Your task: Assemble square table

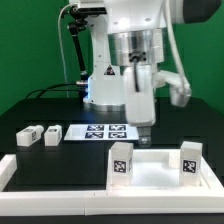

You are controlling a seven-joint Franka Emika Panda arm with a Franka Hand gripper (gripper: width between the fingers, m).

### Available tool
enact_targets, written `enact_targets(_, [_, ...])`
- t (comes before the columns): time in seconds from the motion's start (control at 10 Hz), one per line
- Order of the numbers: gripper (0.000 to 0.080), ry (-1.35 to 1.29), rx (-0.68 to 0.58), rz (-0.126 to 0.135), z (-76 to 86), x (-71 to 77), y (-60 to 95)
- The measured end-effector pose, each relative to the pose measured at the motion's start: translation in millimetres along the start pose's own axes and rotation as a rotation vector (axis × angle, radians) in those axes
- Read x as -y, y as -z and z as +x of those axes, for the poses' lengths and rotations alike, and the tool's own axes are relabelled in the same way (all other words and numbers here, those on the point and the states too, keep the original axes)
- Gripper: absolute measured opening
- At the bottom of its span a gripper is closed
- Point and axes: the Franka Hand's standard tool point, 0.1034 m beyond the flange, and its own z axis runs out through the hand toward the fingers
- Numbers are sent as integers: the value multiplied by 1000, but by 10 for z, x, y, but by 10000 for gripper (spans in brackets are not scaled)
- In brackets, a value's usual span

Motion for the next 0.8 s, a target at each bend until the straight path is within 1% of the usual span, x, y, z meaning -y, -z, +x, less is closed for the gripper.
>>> enact_targets(0.1, [649,37,1,-11,-28,-53,-46])
enact_targets(0.6, [649,34,-1,-15,-16,-60,-70])
enact_targets(0.7, [649,30,-2,-23,7,-88,-104])
enact_targets(0.8, [649,35,3,-32,20,-158,-119])
